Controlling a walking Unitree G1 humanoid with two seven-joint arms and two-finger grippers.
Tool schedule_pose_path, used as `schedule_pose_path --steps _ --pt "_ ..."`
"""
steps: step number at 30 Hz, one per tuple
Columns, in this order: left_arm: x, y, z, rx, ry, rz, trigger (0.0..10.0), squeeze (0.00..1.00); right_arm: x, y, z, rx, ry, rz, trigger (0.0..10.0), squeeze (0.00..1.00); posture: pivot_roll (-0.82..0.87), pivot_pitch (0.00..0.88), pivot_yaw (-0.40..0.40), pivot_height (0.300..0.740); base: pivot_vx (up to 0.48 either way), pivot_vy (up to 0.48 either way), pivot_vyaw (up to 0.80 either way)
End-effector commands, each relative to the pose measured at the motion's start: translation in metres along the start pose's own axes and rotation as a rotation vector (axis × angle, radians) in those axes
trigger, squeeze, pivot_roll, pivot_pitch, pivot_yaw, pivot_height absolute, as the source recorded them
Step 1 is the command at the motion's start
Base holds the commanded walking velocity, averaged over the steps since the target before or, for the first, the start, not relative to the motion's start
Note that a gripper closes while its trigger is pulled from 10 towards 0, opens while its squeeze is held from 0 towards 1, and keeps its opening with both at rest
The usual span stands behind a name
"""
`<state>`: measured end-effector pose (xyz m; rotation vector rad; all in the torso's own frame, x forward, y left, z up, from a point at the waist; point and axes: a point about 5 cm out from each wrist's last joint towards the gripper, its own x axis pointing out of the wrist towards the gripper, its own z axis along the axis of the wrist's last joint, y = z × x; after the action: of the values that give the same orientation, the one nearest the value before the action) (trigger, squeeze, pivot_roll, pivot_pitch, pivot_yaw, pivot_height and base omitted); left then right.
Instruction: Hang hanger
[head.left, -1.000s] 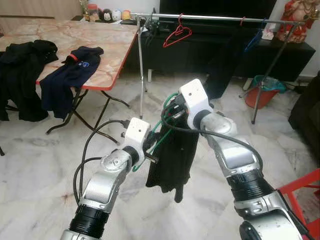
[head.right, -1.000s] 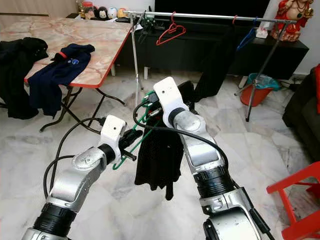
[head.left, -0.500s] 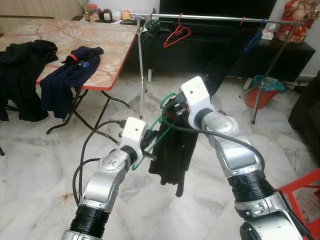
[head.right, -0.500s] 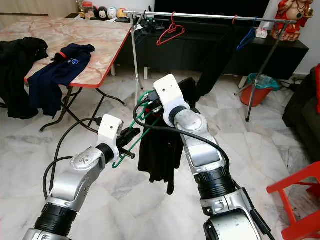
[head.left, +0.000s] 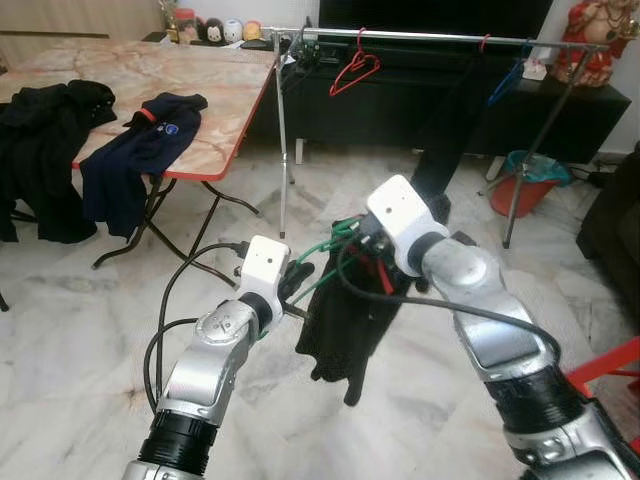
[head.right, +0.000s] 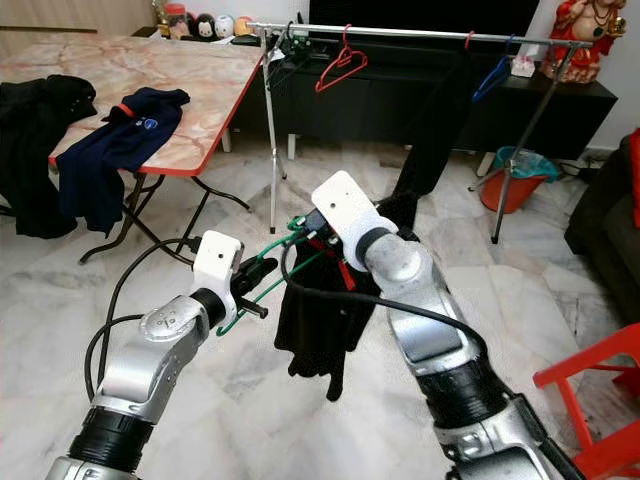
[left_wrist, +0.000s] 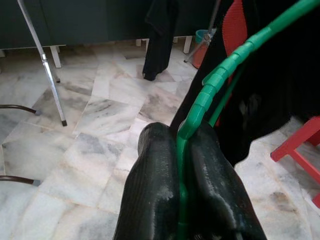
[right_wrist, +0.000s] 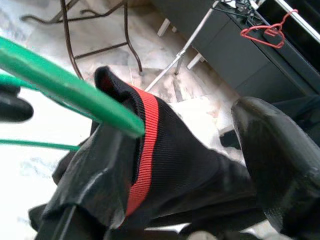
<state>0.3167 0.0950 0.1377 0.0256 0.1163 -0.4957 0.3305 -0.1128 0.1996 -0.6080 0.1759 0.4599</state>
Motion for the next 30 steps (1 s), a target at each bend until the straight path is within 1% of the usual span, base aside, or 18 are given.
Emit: schedule_pose_path --steps 1,3,6,7,10,15,19,20,21,24,26,30 --pt "0.004 -0.001 0.042 0.017 -0.208 0.014 10.0 0.0 0.003 0.034 -0.013 -0.011 0.054 0.208 10.0 1.0 0.13 0.0 -0.053 0.74 0.0 0.0 0.0" --pt "0.004 0.001 0.041 0.017 -0.207 0.018 10.0 0.0 0.0 0.03 -0.015 -0.026 0.063 0.208 10.0 1.0 0.12 0.0 -0.052 0.74 0.0 0.0 0.0" --pt "0.003 0.003 0.041 0.018 -0.206 0.025 10.0 0.0 -0.004 0.02 -0.021 -0.055 0.084 0.189 10.0 1.0 0.12 0.0 -0.05 0.74 0.0 0.0 0.0" --pt "0.002 0.006 0.041 0.019 -0.205 0.031 10.0 0.0 -0.007 0.009 -0.023 -0.068 0.097 0.157 10.0 1.0 0.12 0.0 -0.048 0.74 0.0 0.0 0.0" --pt "0.001 0.01 0.041 0.02 -0.205 0.038 10.0 0.0 -0.009 -0.004 -0.023 -0.072 0.099 0.1 10.0 1.0 0.12 0.0 -0.044 0.74 0.0 0.0 0.0" --pt "0.001 0.013 0.042 0.016 -0.211 0.047 10.0 0.0 -0.009 -0.011 -0.022 -0.047 0.089 0.067 10.0 1.0 0.12 0.0 -0.042 0.74 0.0 0.0 0.0" --pt "0.001 0.016 0.046 -0.006 -0.246 0.061 10.0 0.0 -0.01 -0.013 -0.016 -0.002 0.045 0.06 10.0 1.0 0.12 0.0 -0.04 0.74 0.0 0.0 0.0" --pt "0.001 0.016 0.046 -0.007 -0.25 0.064 10.0 0.0 -0.01 -0.014 -0.014 0.004 0.035 0.062 10.0 0.22 0.12 0.0 -0.039 0.74 0.0 0.0 0.0" --pt "0.001 0.016 0.047 -0.004 -0.252 0.067 10.0 0.0 -0.01 -0.015 -0.013 0.0 0.031 0.062 10.0 0.0 0.12 0.0 -0.038 0.74 0.0 0.0 0.0" --pt "0.002 0.017 0.047 0.01 -0.251 0.079 10.0 0.0 -0.012 -0.023 -0.012 -0.023 0.03 0.035 10.0 0.0 0.12 0.0 -0.039 0.74 0.0 0.0 0.0" --pt "0.003 0.018 0.045 0.024 -0.239 0.104 10.0 0.0 -0.012 -0.029 -0.011 -0.041 0.033 -0.008 10.0 0.0 0.11 0.0 -0.04 0.74 0.0 0.0 0.0" --pt "0.004 0.018 0.045 0.021 -0.251 0.113 10.0 0.0 -0.012 -0.03 -0.01 -0.025 0.022 -0.002 10.0 0.0 0.11 0.0 -0.042 0.74 0.0 0.0 0.0"
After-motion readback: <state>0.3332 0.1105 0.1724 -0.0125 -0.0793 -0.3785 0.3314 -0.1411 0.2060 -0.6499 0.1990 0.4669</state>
